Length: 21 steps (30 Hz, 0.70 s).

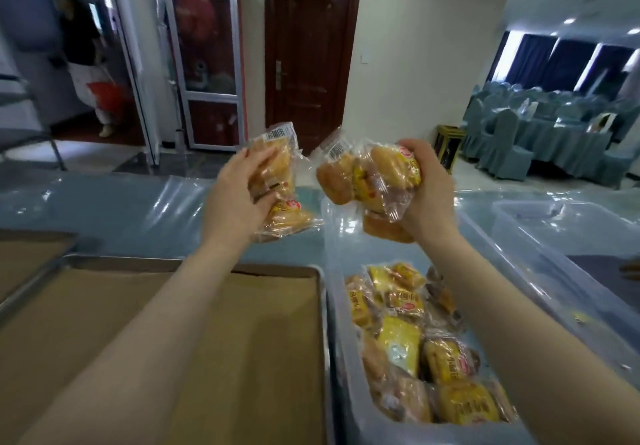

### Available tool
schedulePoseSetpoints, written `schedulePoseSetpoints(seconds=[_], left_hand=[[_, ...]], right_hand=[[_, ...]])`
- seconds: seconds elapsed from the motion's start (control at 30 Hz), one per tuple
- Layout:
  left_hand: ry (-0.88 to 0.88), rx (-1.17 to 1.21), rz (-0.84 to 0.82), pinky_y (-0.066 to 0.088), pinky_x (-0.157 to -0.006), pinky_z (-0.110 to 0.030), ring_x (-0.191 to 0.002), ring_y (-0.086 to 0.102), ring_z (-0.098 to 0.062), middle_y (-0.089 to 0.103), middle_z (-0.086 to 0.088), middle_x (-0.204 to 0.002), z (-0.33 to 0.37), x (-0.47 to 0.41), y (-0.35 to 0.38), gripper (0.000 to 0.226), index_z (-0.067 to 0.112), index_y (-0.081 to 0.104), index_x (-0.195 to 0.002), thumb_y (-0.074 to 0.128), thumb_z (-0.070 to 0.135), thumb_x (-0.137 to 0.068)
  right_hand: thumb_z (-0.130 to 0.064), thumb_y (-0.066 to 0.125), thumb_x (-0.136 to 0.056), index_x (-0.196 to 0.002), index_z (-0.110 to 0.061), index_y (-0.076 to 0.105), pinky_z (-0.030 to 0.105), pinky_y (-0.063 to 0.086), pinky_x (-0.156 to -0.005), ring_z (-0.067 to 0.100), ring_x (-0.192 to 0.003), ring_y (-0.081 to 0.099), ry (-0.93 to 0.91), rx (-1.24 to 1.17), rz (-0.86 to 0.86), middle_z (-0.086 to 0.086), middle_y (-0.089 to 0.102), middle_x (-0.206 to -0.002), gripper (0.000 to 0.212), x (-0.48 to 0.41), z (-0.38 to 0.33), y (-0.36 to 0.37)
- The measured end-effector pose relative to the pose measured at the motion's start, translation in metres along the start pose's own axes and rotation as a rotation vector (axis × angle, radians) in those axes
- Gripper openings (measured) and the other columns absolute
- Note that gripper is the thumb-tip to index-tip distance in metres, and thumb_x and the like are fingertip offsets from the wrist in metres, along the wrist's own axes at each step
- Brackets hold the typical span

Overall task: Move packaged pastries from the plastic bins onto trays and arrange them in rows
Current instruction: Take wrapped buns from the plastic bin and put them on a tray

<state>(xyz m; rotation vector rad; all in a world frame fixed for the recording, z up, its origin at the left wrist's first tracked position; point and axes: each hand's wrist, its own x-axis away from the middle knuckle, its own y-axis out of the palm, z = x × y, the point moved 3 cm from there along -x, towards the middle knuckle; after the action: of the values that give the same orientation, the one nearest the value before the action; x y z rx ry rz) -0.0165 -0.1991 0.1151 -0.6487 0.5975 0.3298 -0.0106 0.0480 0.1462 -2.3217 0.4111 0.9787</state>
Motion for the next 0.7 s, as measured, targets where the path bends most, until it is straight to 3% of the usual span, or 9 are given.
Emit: schedulePoseSetpoints(seconds=[0.2, 0.3, 0.43, 0.5, 0.63, 0.7], left_hand=[[-0.013, -0.038, 0.009, 0.036, -0.095, -0.023, -0.122, 0.046, -0.013, 0.047, 0.003, -0.139, -0.076, 0.020, -0.128, 0.065, 0.030, 0.050, -0.133, 0.074, 0.007, -0.076], [-0.042, -0.079, 0.013, 0.035, -0.084, -0.009, -0.111, 0.045, -0.002, 0.048, 0.010, -0.136, -0.120, 0.038, -0.194, 0.067, 0.037, 0.049, -0.132, 0.074, 0.009, -0.077], [-0.101, -0.125, -0.011, 0.034, -0.076, -0.002, -0.106, 0.043, 0.007, 0.045, 0.016, -0.134, -0.178, 0.065, -0.267, 0.069, 0.042, 0.048, -0.130, 0.076, 0.010, -0.075], [-0.153, -0.192, -0.014, 0.033, -0.076, -0.007, -0.107, 0.045, 0.002, 0.046, 0.015, -0.136, -0.207, 0.078, -0.297, 0.069, 0.043, 0.048, -0.130, 0.076, 0.014, -0.075], [-0.262, -0.248, -0.009, 0.039, -0.090, -0.027, -0.121, 0.049, -0.015, 0.047, 0.010, -0.140, -0.267, 0.100, -0.344, 0.070, 0.042, 0.048, -0.131, 0.077, 0.016, -0.073], [-0.324, -0.241, -0.006, 0.042, -0.097, -0.035, -0.123, 0.047, -0.014, 0.046, 0.010, -0.141, -0.298, 0.109, -0.363, 0.071, 0.043, 0.049, -0.131, 0.078, 0.017, -0.072]], right_hand=[[-0.035, 0.071, -0.067, -0.104, -0.029, 0.051, 0.001, 0.036, -0.063, -0.006, -0.073, 0.053, -0.060, -0.095, -0.080, -0.018, 0.056, -0.082, 0.043, 0.027, -0.116, 0.110], [-0.026, 0.077, -0.070, -0.103, -0.030, 0.050, 0.001, 0.036, -0.064, -0.010, -0.075, 0.054, -0.074, -0.129, -0.120, -0.019, 0.054, -0.081, 0.043, 0.051, -0.164, 0.173], [-0.019, 0.080, -0.071, -0.102, -0.036, 0.046, 0.005, 0.040, -0.065, -0.013, -0.078, 0.052, -0.048, -0.176, -0.183, -0.021, 0.054, -0.081, 0.049, 0.081, -0.210, 0.247], [-0.021, 0.080, -0.071, -0.102, -0.037, 0.047, 0.010, 0.042, -0.067, -0.010, -0.077, 0.053, -0.004, -0.206, -0.238, -0.021, 0.055, -0.082, 0.048, 0.093, -0.228, 0.283], [-0.022, 0.076, -0.074, -0.100, -0.037, 0.048, 0.003, 0.039, -0.066, 0.000, -0.076, 0.054, 0.058, -0.257, -0.349, -0.022, 0.055, -0.083, 0.041, 0.111, -0.261, 0.351], [-0.024, 0.071, -0.076, -0.099, -0.035, 0.052, 0.012, 0.042, -0.067, -0.001, -0.077, 0.055, 0.132, -0.339, -0.411, -0.019, 0.056, -0.085, 0.032, 0.121, -0.270, 0.387]])
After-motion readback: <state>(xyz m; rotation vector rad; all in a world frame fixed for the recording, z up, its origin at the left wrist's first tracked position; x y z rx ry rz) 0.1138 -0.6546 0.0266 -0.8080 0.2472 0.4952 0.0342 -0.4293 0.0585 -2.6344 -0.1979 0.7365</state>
